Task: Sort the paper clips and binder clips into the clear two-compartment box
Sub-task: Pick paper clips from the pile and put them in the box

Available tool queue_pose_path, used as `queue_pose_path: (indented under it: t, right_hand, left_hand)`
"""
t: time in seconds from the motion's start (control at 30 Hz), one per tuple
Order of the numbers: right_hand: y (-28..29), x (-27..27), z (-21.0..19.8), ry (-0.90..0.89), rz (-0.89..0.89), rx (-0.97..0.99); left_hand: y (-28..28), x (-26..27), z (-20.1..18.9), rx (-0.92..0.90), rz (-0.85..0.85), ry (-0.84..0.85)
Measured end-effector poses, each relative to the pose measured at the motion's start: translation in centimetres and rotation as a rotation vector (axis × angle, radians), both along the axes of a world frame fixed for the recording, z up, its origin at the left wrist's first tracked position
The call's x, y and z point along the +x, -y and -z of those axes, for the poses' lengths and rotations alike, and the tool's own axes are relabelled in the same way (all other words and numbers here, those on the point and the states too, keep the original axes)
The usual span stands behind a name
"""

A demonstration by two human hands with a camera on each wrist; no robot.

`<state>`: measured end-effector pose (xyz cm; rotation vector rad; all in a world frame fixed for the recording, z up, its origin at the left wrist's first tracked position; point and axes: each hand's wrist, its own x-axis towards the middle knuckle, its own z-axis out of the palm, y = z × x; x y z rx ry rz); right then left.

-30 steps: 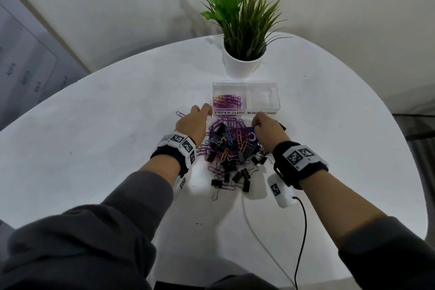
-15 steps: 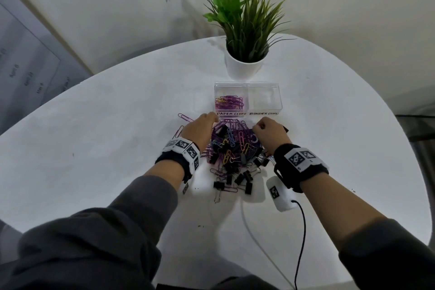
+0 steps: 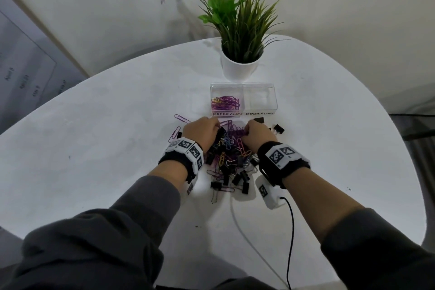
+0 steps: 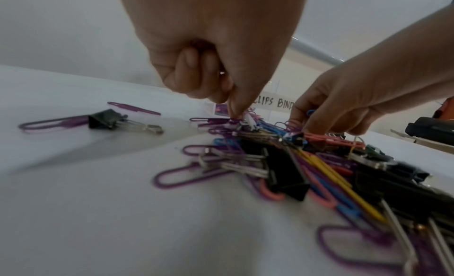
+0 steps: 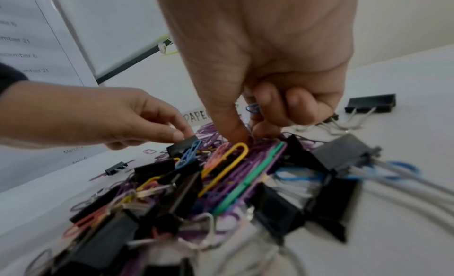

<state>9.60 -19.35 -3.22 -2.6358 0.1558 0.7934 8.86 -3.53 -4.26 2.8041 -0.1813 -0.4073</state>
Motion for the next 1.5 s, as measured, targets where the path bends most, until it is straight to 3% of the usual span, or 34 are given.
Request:
queue_pose_path:
  t: [0.27, 0.43, 0.6, 0.93, 1.17, 1.5]
  right_hand:
    - [1.6, -0.8, -0.5, 0.121, 0.055, 0.134]
    - [2.1, -0.6, -0.5, 0.133, 0.030, 0.052]
    - [2.2, -0.2, -0.3, 0.144, 0.150, 0.197]
    - [0.0, 0.1, 0.8, 0.116, -0.058, 0.145]
    - [-1.0, 0.7, 0.7, 0.140, -0.144, 0.060]
    - [0.8, 0.4, -0.6, 0.179, -0.072, 0.180]
  left_hand:
    - [-2.2, -0.9, 0.6, 0.016, 0.007, -0.037]
    - [-1.8, -0.3, 0.6, 0.082, 0.096, 0.005]
    - [-1.7, -0.1, 0.5, 0.154, 0.178, 0.070]
    - [-1.6, -0.2, 0.6, 0.309, 0.256, 0.008]
    - [-2.3, -0.1, 1.1, 0.173, 0.127, 0.029]
    - [-2.9, 0.3, 0.2, -0.011, 0.016, -0.026]
